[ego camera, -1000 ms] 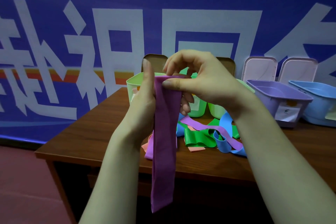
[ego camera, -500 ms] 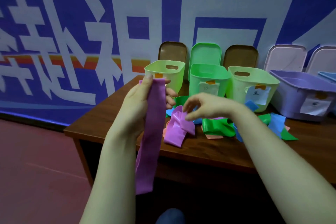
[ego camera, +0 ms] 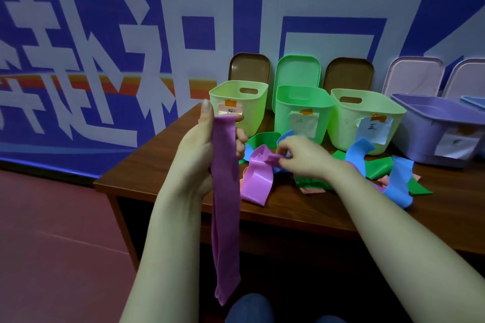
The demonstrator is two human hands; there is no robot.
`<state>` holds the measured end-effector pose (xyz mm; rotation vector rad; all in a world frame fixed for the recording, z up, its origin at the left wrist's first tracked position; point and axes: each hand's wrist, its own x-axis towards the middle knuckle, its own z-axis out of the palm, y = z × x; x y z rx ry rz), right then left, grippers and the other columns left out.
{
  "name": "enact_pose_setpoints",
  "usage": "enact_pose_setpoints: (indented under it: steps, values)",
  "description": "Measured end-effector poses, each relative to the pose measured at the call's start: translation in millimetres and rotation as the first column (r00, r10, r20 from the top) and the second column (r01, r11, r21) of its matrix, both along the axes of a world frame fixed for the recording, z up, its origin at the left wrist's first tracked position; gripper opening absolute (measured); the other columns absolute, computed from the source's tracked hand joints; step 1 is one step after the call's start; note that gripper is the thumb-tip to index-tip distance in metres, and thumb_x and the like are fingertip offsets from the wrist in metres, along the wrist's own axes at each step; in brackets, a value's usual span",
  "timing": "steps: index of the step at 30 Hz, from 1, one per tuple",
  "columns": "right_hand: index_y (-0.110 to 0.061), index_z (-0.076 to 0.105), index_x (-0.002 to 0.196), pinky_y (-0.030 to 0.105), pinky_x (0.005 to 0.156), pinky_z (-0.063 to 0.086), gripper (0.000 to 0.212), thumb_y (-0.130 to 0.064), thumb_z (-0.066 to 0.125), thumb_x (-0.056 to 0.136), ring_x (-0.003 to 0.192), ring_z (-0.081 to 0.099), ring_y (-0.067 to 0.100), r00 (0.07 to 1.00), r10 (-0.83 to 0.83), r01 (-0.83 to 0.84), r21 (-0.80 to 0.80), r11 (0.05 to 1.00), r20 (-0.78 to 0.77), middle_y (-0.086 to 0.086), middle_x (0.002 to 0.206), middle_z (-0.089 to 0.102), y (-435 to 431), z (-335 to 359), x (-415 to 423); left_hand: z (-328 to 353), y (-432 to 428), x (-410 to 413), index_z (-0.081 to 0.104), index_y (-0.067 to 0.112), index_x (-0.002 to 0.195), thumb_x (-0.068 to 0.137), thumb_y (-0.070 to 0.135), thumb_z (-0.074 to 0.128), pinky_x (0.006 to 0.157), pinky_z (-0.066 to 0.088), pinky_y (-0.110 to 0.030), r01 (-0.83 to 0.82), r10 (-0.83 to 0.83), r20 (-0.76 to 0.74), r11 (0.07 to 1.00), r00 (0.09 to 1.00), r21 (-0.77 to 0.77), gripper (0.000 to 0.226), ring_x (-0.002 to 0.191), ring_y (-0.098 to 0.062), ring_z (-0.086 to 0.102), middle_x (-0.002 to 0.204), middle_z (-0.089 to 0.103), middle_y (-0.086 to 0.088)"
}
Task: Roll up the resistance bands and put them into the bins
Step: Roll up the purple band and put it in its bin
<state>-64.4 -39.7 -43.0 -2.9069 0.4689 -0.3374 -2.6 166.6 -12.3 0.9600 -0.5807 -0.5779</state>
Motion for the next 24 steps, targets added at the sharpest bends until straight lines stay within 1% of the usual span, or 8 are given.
enact_pose_setpoints:
  steps: [4, 7, 11, 14, 16, 18, 22, 24]
  values:
    - [-0.010, 0.071, 0.100, 0.034, 0.081, 0.051, 0.020, -0.008, 0.059, 0.084, 0.086, 0.060, 0.018, 0.917, -0.148, 0.074, 0.207, 0.976, 0.370, 0.007, 0.094, 0.069, -2, 21, 7, 0, -5, 3, 0.061, 0.005, 0.099, 0.095, 0.043, 0.042, 0.050, 0.046, -0.024, 0.017, -0.017, -0.025, 1.000, 1.000, 0.015, 0.043, 0.050, -0.015, 0.052, 0.063, 0.057, -0.009]
    - [-0.005, 0.071, 0.102, 0.036, 0.086, 0.052, 0.022, -0.003, 0.061, 0.083, 0.086, 0.061, 0.018, 0.826, -0.245, 0.033, 0.390, 0.920, 0.508, 0.011, 0.096, 0.071, 1, 45, 7, -3, -8, 11, 0.062, 0.002, 0.099, 0.085, 0.040, 0.050, 0.052, 0.047, -0.027, 0.023, -0.023, 0.002, 0.997, 1.000, -0.070, 0.042, 0.052, -0.020, 0.054, 0.066, 0.059, -0.014]
    - [-0.007, 0.072, 0.105, 0.035, 0.081, 0.052, 0.023, -0.005, 0.060, 0.085, 0.084, 0.063, 0.018, 0.702, -0.242, 0.022, 0.319, 0.947, 0.670, 0.009, 0.095, 0.072, 7, 72, -2, -3, -11, 17, 0.062, 0.001, 0.094, 0.092, 0.036, 0.043, 0.051, 0.046, -0.027, 0.013, -0.015, -0.015, 0.996, 1.000, -0.089, 0.040, 0.050, -0.021, 0.055, 0.065, 0.061, -0.015]
    - [-0.008, 0.073, 0.104, 0.029, 0.082, 0.052, 0.022, -0.006, 0.062, 0.085, 0.083, 0.064, 0.013, 0.670, -0.224, 0.019, 0.286, 0.958, 0.708, 0.006, 0.095, 0.072, 9, 86, -8, -2, -15, 14, 0.060, 0.002, 0.095, 0.099, 0.035, 0.036, 0.050, 0.045, -0.026, -0.005, 0.004, -0.006, 0.998, 1.000, -0.061, 0.041, 0.048, -0.019, 0.055, 0.063, 0.061, -0.012]
    - [-0.007, 0.073, 0.103, 0.021, 0.079, 0.053, 0.022, -0.005, 0.063, 0.083, 0.077, 0.062, 0.005, 0.567, -0.266, -0.039, 0.347, 0.937, 0.780, 0.004, 0.091, 0.071, 7, 97, -11, 0, -16, 9, 0.060, 0.001, 0.099, 0.099, 0.035, 0.038, 0.051, 0.046, -0.026, 0.004, -0.006, -0.022, 0.997, 1.000, -0.082, 0.040, 0.050, -0.019, 0.055, 0.065, 0.061, -0.012]
    - [-0.006, 0.072, 0.103, 0.012, 0.069, 0.049, 0.021, -0.004, 0.063, 0.083, 0.067, 0.059, -0.004, 0.491, -0.286, -0.091, 0.375, 0.922, 0.823, 0.001, 0.085, 0.069, 7, 109, -18, 5, -15, 4, 0.059, 0.000, 0.106, 0.098, 0.036, 0.041, 0.053, 0.048, -0.025, 0.028, -0.034, -0.049, 0.993, 0.998, -0.115, 0.041, 0.054, -0.018, 0.055, 0.067, 0.060, -0.011]
    - [-0.008, 0.071, 0.105, 0.018, 0.070, 0.052, 0.021, -0.007, 0.063, 0.085, 0.076, 0.062, 0.005, 0.418, -0.265, -0.139, 0.349, 0.927, 0.869, -0.001, 0.088, 0.069, 13, 128, -35, 21, -16, -6, 0.060, 0.001, 0.100, 0.099, 0.035, 0.041, 0.054, 0.046, -0.025, -0.045, 0.036, -0.053, 0.986, 0.998, -0.163, 0.039, 0.056, -0.018, 0.052, 0.066, 0.059, -0.010]
    - [-0.012, 0.071, 0.102, 0.023, 0.065, 0.052, 0.019, -0.008, 0.064, 0.085, 0.076, 0.064, 0.009, 0.473, -0.222, -0.198, 0.349, 0.916, 0.852, -0.005, 0.084, 0.069, 19, 136, -46, 32, -18, -12, 0.062, 0.004, 0.094, 0.098, 0.035, 0.046, 0.053, 0.045, -0.024, -0.133, 0.132, -0.022, 0.981, 0.991, -0.140, 0.035, 0.053, -0.016, 0.053, 0.063, 0.060, -0.008]
